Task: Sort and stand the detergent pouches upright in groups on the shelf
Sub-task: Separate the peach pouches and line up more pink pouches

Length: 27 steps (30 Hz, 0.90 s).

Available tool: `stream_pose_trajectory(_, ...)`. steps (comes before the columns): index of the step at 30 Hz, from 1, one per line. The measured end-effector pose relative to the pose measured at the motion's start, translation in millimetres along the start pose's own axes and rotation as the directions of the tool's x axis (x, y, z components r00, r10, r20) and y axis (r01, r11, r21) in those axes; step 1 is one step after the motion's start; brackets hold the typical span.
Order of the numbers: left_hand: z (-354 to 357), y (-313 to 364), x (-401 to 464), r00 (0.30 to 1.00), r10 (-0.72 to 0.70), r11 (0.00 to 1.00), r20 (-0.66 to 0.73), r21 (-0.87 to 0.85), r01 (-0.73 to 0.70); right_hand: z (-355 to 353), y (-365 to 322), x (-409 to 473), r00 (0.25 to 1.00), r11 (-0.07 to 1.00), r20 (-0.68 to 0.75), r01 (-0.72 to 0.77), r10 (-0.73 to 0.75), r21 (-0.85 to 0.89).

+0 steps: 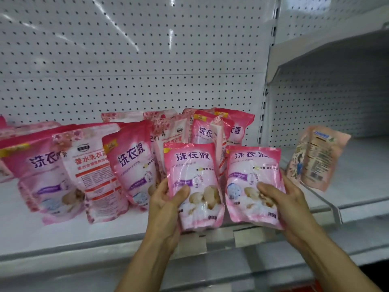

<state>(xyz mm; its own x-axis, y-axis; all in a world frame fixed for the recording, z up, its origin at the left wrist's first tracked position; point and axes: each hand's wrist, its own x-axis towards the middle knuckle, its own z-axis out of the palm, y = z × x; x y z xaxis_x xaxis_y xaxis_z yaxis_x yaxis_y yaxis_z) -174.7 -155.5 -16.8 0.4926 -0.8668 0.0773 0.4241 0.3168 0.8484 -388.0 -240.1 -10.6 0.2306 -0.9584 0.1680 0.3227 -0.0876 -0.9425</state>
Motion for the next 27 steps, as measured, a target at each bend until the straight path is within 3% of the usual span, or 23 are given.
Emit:
stream_pose_trajectory(4, -17, -4, -59, 0.996, -0.052, 0.996, 0.074, -0.063, 0.057, -1, 9, -48, 0.986, 0.98, 0.114, -0.14, 0.124, 0.143)
stream_pose_trajectory(10, -51, -14, -139, 0.961, -0.273, 0.96, 0.035, -0.047, 0.274, 0, 34, -123, 0.956, 0.948, 0.181, -0.262, 0.23, 0.178)
stream_pose_trajectory(19, -113, 25, -229, 0.98, -0.195, 0.981, -0.037, -0.011, 0.195, 52, 29, -200, 0.934, 0.967, 0.29, -0.241, 0.208, 0.083)
stream_pose_trajectory(27, -191, 84, -260, 0.981, -0.16, 0.987, -0.111, -0.047, 0.156, 151, 25, -229, 0.83, 0.955, 0.517, -0.287, 0.209, 0.074)
